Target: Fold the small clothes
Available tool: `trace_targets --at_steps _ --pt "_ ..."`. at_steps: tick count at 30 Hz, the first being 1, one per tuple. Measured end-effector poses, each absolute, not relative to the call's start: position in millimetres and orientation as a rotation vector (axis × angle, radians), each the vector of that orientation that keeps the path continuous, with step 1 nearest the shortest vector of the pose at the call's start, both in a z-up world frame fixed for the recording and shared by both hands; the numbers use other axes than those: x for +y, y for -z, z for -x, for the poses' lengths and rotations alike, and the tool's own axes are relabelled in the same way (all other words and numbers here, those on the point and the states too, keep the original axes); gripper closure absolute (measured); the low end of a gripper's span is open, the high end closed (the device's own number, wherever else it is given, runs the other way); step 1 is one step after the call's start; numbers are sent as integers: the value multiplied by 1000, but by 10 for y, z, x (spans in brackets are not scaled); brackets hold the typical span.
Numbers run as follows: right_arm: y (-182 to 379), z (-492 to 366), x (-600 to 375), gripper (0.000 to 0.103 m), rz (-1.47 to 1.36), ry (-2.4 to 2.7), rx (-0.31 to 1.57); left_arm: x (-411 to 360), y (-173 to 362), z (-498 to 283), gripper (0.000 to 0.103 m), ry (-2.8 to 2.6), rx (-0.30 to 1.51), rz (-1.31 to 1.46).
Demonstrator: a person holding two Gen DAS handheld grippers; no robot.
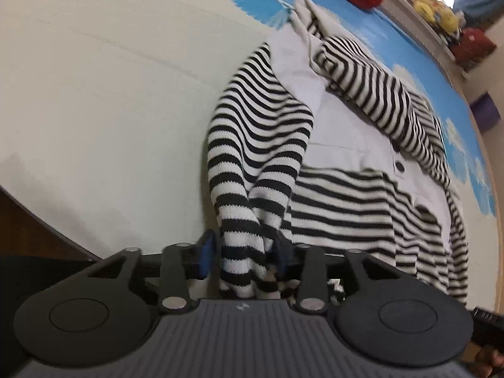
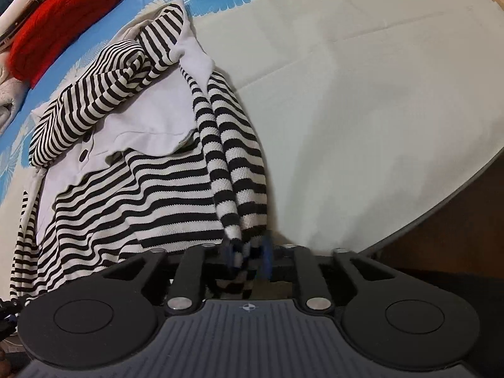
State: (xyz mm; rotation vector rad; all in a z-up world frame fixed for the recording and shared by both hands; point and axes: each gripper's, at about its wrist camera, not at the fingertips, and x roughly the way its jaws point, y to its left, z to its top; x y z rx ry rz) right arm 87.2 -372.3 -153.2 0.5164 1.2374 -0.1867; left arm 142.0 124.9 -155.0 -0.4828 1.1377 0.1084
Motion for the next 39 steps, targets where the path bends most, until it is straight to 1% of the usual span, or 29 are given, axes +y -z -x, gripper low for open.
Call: trace_targets --at_steps 1,2,13,14,15,16,17,18,20,21,22,23,28,32,37,39 --pt "1540 -870 -3718 68 -509 191 1241 1269 1552 -1423 56 -110 1137 505" --pt "1551 -866 -3721 65 -505 193 1245 1284 1563 -1427 56 -113 1141 522" --pt "1621 -907 -3653 64 -474 162 1266 1226 1626 -1411 57 -105 1176 476" --pt "1622 -909 -3650 64 -475 161 1266 1217 1626 -1413 60 -104 1175 470" --pt "1623 -905 -3655 64 -477 159 1265 1207 1628 -1416 67 -99 1174 467" --pt "1623 -901 -3662 66 -479 158 1263 1188 1632 -1430 69 -93 1174 465" --pt "1623 -899 -3668 70 -484 156 1261 1184 1625 -1426 72 -87 1171 458" --pt "1620 -892 -3675 73 -491 151 1258 1181 1617 -1418 78 -83 1167 451" --pt "1601 -888 -3671 86 -499 135 1247 1162 1605 -1415 84 -70 1163 441" --pt "1590 -888 -3665 88 -499 128 1240 1152 1598 -1412 89 -64 1158 436" --pt "1577 -887 -3657 92 -498 123 1234 1147 1584 -1403 90 -61 1153 431" --pt "1565 -885 -3656 94 -496 121 1227 1137 1567 -1397 91 -57 1146 423" --pt "1454 -859 -3705 97 -523 119 1174 1127 1448 -1345 93 -42 1106 409" --pt "1270 -824 -3754 98 -550 106 1101 1141 1204 -1295 94 -1 1049 402" --pt "770 -769 -3861 98 -565 30 971 1173 713 -1222 94 89 962 357" --pt "547 -712 -3880 99 -555 0 941 1207 514 -1126 95 123 954 351"
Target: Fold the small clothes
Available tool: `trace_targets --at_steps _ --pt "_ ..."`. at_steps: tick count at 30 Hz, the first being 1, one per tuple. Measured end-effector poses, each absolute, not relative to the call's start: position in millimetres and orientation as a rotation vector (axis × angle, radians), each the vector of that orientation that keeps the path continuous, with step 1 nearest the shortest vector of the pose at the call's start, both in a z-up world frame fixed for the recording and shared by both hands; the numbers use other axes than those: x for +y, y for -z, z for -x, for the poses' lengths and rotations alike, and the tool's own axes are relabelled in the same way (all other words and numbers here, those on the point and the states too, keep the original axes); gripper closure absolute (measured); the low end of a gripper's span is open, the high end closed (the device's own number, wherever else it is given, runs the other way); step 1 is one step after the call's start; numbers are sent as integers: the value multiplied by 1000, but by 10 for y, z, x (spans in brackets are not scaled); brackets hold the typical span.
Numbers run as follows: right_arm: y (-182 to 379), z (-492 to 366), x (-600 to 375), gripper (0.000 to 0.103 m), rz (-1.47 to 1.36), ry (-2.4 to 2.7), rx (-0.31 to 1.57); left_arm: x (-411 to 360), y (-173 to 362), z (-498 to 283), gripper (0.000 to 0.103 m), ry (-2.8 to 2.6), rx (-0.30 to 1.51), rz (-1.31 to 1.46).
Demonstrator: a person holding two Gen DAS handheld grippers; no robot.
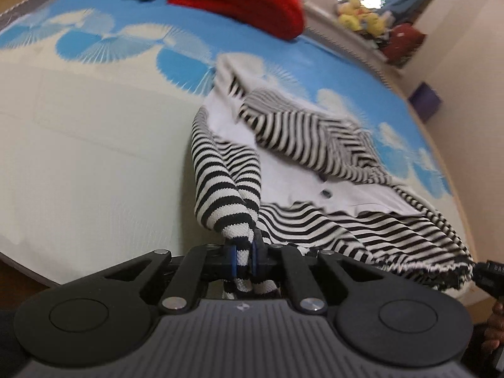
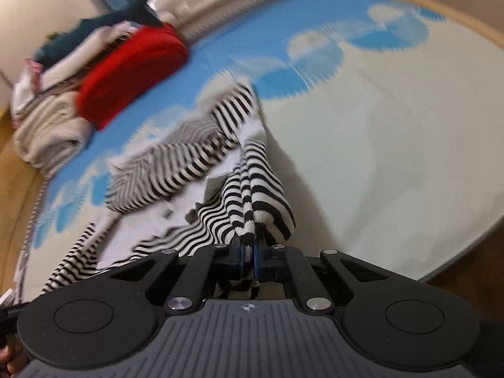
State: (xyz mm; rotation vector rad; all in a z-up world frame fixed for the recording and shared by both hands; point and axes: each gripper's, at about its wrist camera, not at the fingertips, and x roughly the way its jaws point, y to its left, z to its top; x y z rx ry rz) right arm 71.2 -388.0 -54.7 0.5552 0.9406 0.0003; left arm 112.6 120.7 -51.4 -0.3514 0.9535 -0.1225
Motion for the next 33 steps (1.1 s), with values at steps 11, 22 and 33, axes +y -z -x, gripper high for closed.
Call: trace_targets --at_steps 11,22,33 --pt "-286 18 -4159 99 -667 -107 953 1491 -202 -386 94 273 997 434" --pt "482 -1827 -4143 90 -736 -13 1014 1743 707 -2617 79 141 1066 669" --pt "1155 -2263 -3993 64 -606 1 971 1683 917 -2862 55 224 983 582"
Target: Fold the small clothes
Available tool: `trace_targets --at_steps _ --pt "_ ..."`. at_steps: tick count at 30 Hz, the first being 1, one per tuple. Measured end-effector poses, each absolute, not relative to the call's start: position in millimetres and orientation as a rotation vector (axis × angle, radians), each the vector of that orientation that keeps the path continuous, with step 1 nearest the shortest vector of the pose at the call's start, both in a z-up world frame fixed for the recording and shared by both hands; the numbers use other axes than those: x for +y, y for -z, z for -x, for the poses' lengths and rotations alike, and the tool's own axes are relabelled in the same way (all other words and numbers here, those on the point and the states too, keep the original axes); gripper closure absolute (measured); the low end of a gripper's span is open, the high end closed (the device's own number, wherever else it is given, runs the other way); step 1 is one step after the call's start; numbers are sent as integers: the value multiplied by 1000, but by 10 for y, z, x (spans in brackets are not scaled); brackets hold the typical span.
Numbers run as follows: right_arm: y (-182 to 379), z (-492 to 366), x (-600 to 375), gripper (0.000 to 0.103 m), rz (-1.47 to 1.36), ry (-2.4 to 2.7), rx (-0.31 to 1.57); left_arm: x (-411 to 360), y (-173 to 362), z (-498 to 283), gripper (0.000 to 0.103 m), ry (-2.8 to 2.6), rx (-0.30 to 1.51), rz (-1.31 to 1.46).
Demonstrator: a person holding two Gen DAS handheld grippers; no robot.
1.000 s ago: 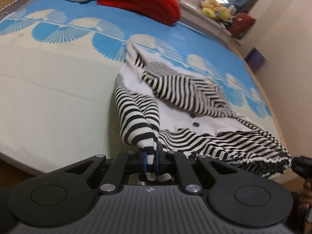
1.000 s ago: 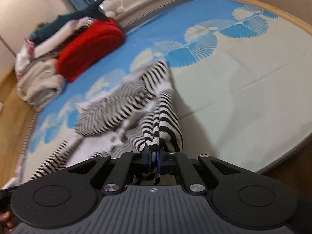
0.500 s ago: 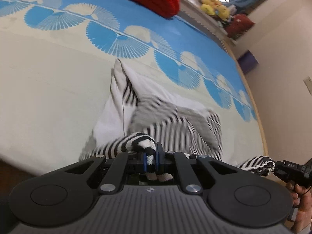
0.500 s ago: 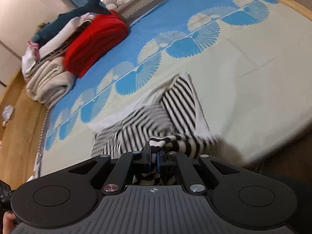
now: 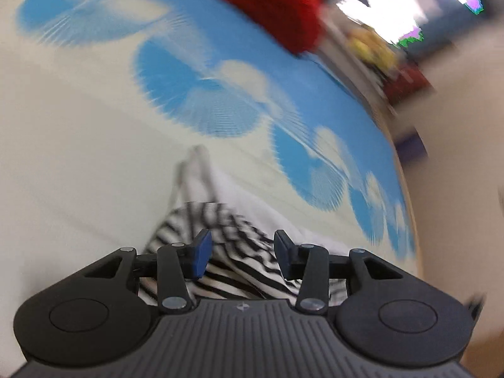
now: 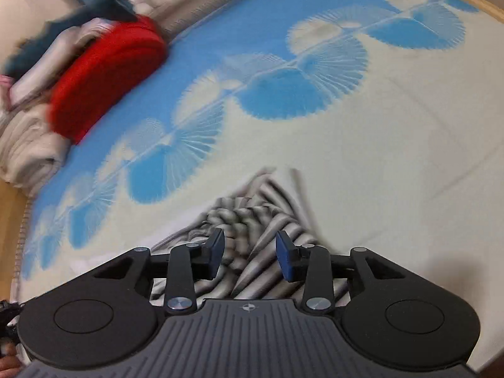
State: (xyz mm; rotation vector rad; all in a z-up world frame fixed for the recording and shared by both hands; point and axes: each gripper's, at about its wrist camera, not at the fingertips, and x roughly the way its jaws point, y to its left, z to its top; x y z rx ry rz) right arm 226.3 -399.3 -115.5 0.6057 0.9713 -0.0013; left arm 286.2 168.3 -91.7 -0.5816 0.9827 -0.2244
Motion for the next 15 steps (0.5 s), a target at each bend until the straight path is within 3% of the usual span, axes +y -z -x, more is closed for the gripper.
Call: trace_targets --at_steps 5,13,14,15 --pt "1137 -2297 -3667 58 -441 -141 1000 1340 1162 -2921 55 337 1137 459" --pt "1373 -2284 -3245 49 -276 -339 1147 1070 1253 -3005 55 372 1141 406" --pt "1390 -2279 -3200 49 -249 -345 1157 1047 1268 -3014 57 366 1139 394" --pt "1405 -2281 -3167 49 -227 -350 1160 1024 1284 -3022 70 358 1134 384"
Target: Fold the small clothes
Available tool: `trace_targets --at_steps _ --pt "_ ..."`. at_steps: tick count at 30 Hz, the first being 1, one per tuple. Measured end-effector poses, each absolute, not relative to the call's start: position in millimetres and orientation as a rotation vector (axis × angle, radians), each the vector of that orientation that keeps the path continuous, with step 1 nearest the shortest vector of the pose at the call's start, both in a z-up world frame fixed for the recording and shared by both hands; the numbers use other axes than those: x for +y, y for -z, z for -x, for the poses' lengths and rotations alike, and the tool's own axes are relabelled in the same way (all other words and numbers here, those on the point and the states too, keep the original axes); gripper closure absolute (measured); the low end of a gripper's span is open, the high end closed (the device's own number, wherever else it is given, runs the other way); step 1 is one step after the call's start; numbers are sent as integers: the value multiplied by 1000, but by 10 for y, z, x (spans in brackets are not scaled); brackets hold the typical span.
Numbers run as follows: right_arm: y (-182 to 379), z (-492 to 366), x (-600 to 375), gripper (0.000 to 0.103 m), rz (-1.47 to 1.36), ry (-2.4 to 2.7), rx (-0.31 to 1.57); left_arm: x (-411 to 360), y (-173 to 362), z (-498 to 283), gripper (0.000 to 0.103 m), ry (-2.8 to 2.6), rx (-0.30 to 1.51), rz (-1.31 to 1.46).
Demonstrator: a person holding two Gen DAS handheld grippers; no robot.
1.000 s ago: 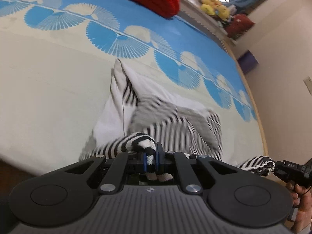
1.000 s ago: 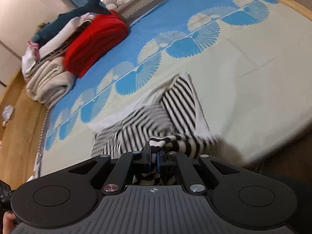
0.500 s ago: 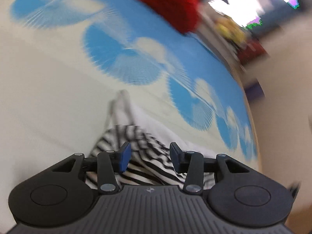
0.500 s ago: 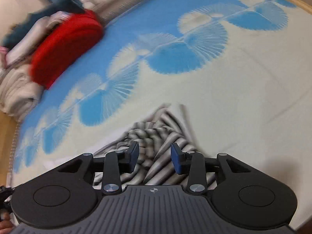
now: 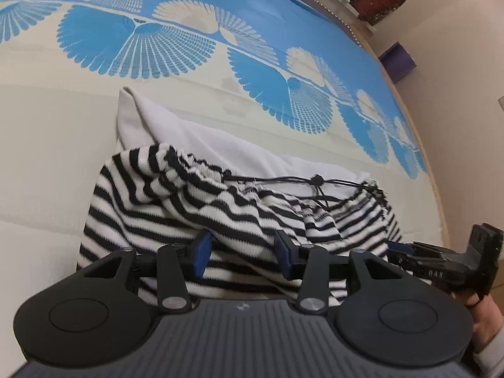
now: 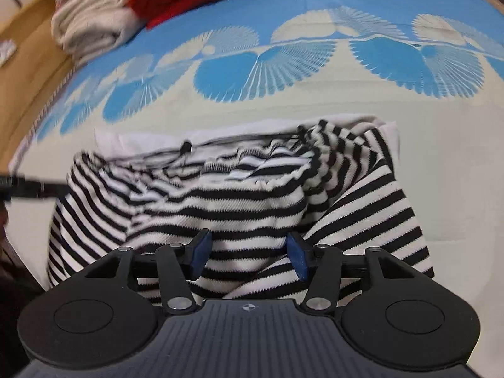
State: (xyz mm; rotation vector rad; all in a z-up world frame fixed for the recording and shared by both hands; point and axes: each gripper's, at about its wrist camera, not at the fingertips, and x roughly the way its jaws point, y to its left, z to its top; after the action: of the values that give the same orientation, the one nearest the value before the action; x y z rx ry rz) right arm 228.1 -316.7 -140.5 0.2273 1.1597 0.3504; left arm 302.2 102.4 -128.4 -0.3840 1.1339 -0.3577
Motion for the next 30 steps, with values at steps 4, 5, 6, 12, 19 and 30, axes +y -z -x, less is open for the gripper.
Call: trace_targets --at_steps 4,5,6,12,19,30 --pt "1349 -2317 -3071 102 -122 -360 1078 1009 1203 -3085 98 323 1057 369" --pt "1288 -2351 -3085 102 -133 -354 1034 1033 1157 -3093 100 306 1022 372" --pt "1218 -2370 -3119 103 -157 -340 978 1063 1098 -3109 100 282 977 386" --pt "855 -2505 -3352 103 -308 -162 659 1112 913 -3238 100 196 789 457" --pt "1034 -2882 -3073 103 -217 -73 686 990 1089 -3503 100 97 835 439" --pt "1759 -3263 -2646 96 1 -88 1063 957 1584 -3809 60 168 1119 426"
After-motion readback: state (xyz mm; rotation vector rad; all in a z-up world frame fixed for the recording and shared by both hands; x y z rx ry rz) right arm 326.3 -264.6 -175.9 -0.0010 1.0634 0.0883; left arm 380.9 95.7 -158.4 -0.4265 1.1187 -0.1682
